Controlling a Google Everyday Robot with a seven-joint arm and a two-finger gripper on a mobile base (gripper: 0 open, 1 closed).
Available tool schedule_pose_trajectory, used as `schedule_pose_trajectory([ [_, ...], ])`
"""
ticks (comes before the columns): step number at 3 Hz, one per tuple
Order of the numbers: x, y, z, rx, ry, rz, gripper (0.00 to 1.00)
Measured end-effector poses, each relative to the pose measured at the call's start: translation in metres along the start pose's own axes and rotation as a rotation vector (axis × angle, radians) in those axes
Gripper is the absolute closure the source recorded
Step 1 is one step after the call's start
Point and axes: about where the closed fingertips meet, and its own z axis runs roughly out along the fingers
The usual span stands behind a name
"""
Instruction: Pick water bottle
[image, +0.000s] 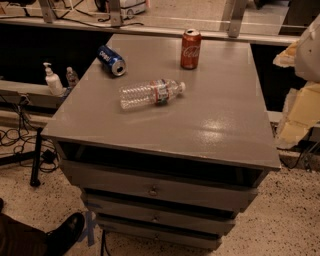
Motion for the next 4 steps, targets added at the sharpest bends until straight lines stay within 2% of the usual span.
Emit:
schedule_pose_trajectory([
  [1, 0.0, 0.0, 0.0, 0.0, 0.0, 0.0, 0.0],
  [2, -0.028, -0.013, 0.01, 0.02, -0.069, -0.001, 0.0],
  [4, -0.107, -0.051, 0.053, 0.038, -0.223, -0.005, 0.0],
])
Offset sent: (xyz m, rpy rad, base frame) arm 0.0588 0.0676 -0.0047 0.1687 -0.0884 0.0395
